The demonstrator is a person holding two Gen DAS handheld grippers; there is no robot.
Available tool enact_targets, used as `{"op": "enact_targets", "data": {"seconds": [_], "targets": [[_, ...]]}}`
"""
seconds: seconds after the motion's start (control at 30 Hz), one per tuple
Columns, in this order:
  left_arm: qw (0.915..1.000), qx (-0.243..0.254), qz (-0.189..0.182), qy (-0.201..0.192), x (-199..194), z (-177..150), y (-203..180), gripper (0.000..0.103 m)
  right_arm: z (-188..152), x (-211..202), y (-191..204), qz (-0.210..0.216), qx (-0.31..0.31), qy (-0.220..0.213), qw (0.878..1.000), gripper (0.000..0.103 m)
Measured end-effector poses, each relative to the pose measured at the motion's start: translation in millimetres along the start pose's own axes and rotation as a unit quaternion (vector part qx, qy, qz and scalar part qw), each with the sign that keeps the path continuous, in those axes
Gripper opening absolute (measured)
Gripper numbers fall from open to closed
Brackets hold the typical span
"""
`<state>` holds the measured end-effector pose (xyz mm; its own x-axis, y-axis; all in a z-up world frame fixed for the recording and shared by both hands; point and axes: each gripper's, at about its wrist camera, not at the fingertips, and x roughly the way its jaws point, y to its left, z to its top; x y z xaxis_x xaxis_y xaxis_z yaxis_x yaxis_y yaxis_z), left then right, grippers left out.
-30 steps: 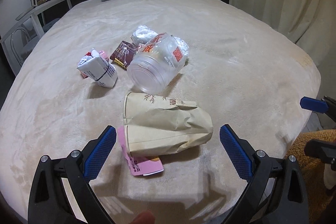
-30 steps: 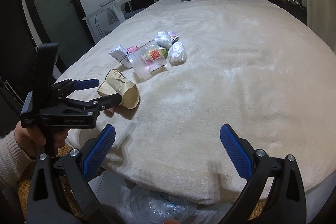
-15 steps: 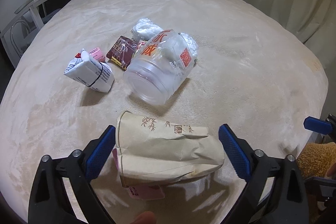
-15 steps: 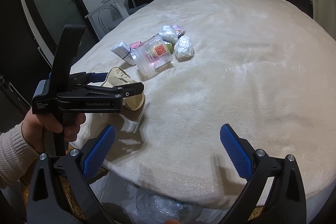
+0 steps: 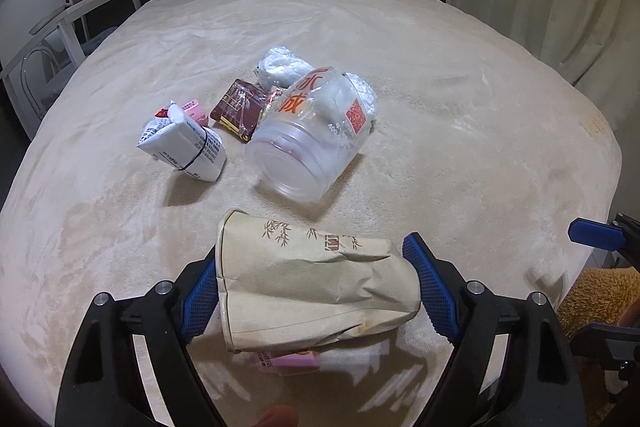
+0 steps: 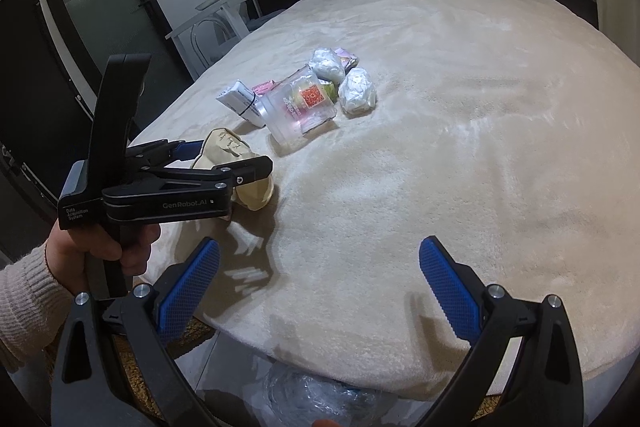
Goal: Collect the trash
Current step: 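Grasp the pink snack box with the right gripper while the left holds the paper bag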
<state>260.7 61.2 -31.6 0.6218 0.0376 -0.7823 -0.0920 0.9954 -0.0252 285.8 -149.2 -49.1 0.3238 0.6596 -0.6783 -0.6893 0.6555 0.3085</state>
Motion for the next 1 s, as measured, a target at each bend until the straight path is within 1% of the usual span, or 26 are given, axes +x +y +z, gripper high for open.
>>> {"op": "enact_targets", "data": {"seconds": [0.17,0.3,0.4,0.47,0.67,0.77,0.83,0.93,1.0], "targets": [[0.9994,-0.024,-0.010,-0.025,-12.8,1.6,16.4,0.083,2.6,3.3,9.4,0.002,-0.015,-0.009,1.000,0.099],[0.9973,-0.042,-0.016,-0.057,-34.0,4.9,30.3,0.083,5.5,9.0,20.6,0.007,-0.036,-0.013,0.999,0.099],[0.9956,-0.054,-0.019,-0.074,-50.1,1.8,42.0,0.083,7.4,19.5,29.9,0.007,-0.044,-0.009,0.999,0.099],[0.9940,-0.072,-0.024,-0.079,-58.3,-2.4,52.0,0.083,8.9,28.9,37.3,0.013,-0.047,-0.002,0.999,0.099],[0.9885,-0.112,-0.020,-0.099,-83.4,-19.8,82.1,0.083,16.6,62.1,56.8,0.023,-0.045,0.011,0.999,0.099],[0.9843,-0.141,-0.023,-0.104,-90.7,-32.9,99.0,0.083,18.8,77.6,65.6,0.026,-0.047,0.017,0.998,0.094],[0.9822,-0.153,-0.019,-0.107,-93.9,-41.0,108.3,0.083,20.3,89.1,70.2,0.032,-0.045,0.023,0.998,0.093],[0.9800,-0.164,-0.016,-0.111,-98.6,-48.9,120.4,0.083,23.3,104.1,76.4,0.033,-0.040,0.027,0.998,0.079],[0.9789,-0.168,-0.012,-0.115,-101.3,-52.7,126.8,0.083,24.6,114.1,77.3,0.036,-0.031,0.033,0.998,0.075]]}}
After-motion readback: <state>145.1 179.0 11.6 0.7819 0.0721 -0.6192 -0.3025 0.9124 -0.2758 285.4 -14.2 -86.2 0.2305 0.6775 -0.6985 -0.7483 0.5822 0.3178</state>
